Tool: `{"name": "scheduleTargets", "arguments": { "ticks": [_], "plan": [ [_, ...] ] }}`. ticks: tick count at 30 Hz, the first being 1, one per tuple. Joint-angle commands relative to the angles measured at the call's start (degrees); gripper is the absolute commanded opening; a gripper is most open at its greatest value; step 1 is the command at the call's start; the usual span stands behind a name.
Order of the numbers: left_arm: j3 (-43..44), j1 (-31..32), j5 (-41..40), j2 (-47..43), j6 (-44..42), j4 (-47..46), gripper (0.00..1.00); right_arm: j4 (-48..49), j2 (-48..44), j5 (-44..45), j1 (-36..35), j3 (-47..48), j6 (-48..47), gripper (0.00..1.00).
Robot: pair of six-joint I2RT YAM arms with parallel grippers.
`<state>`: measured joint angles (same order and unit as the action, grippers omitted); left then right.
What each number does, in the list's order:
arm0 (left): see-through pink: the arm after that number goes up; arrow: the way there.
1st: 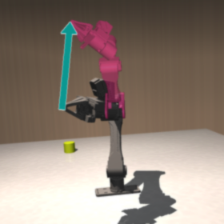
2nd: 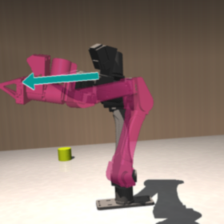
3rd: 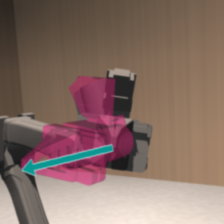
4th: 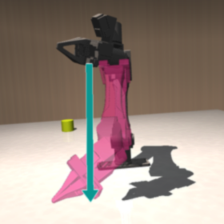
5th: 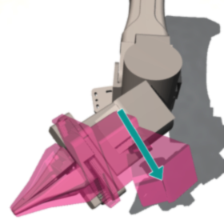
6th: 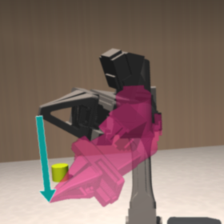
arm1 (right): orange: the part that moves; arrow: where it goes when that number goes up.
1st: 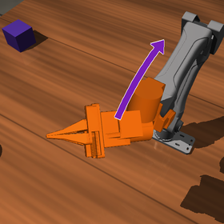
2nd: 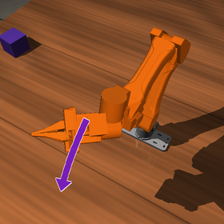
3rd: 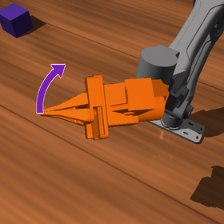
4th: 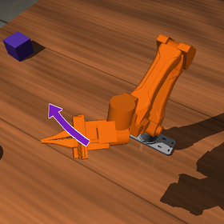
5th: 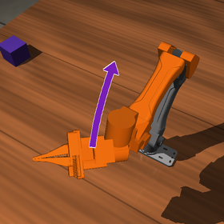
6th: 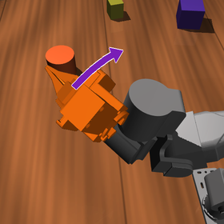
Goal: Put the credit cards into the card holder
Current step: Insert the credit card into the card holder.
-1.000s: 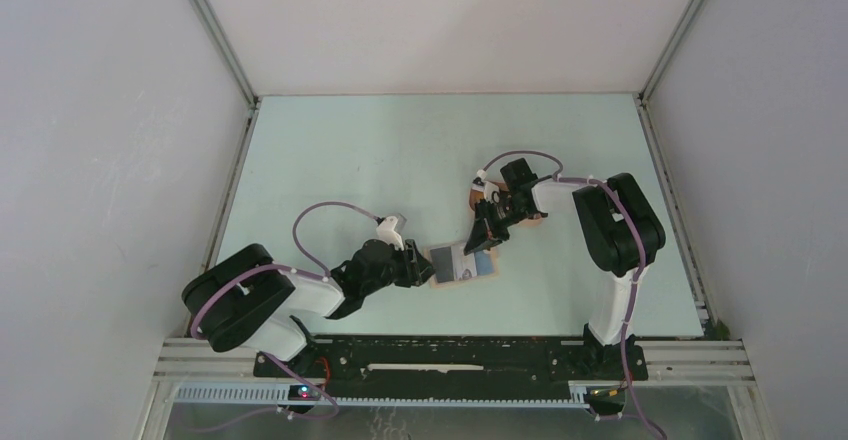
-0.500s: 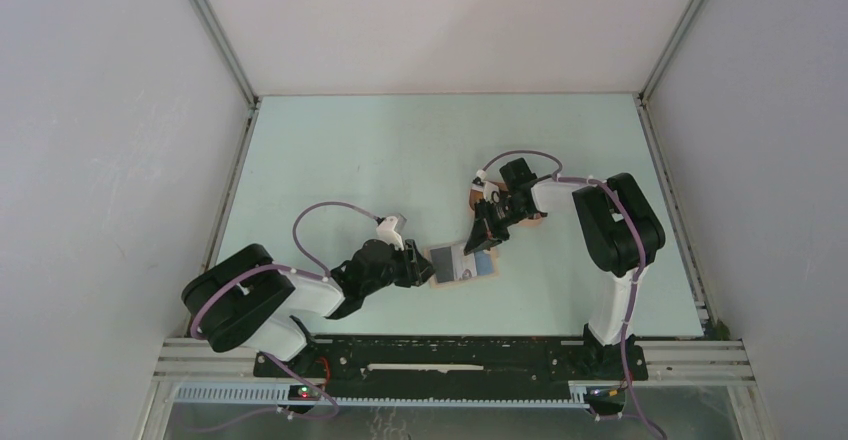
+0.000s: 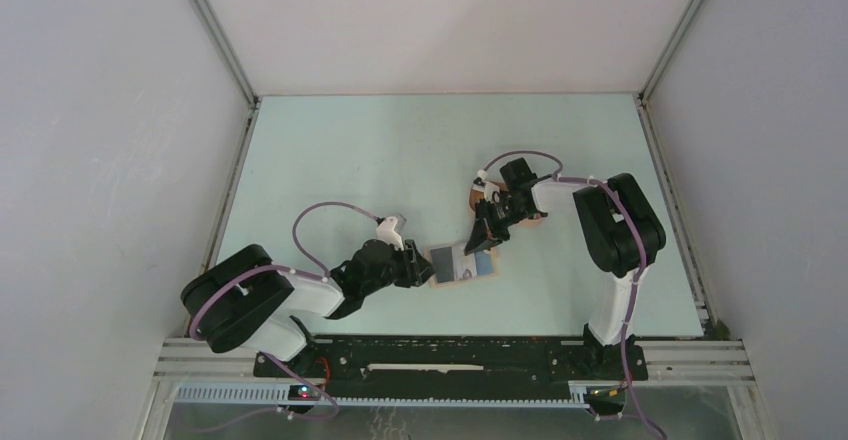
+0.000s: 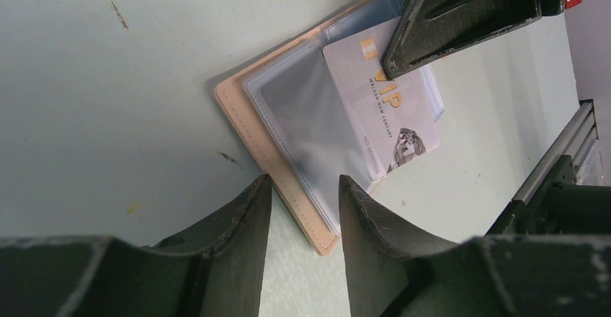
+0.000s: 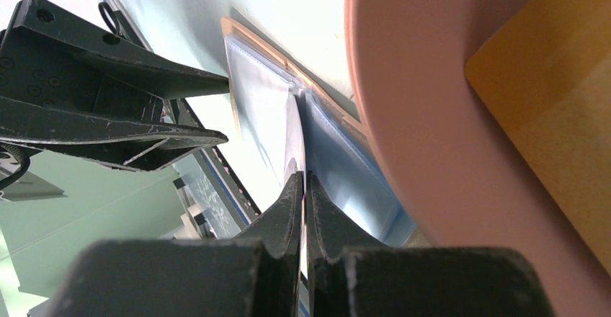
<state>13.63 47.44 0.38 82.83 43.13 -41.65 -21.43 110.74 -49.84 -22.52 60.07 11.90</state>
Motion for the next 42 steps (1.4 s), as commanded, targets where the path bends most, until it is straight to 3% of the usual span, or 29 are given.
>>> {"name": "scheduleTargets", "arguments": {
  "ticks": [1, 32, 42],
  "plan": [
    [0.3, -0.2, -0.2, -1.1, 0.1, 1.5, 0.45, -1.5, -1.9, 4.6, 0.4, -1.1, 0.5, 0.06],
    [0.6, -0.2, 1.0, -0.6, 0.0, 0.9, 0.43, -0.8, 3.7, 0.9, -2.9, 0.7, 3.3, 0.07],
    [0.4, -0.2, 0.8, -1.1, 0.2, 0.7, 0.43, -2.7, 3.6, 0.3, -2.3, 2.2, 0.7, 0.26]
  ]
}}
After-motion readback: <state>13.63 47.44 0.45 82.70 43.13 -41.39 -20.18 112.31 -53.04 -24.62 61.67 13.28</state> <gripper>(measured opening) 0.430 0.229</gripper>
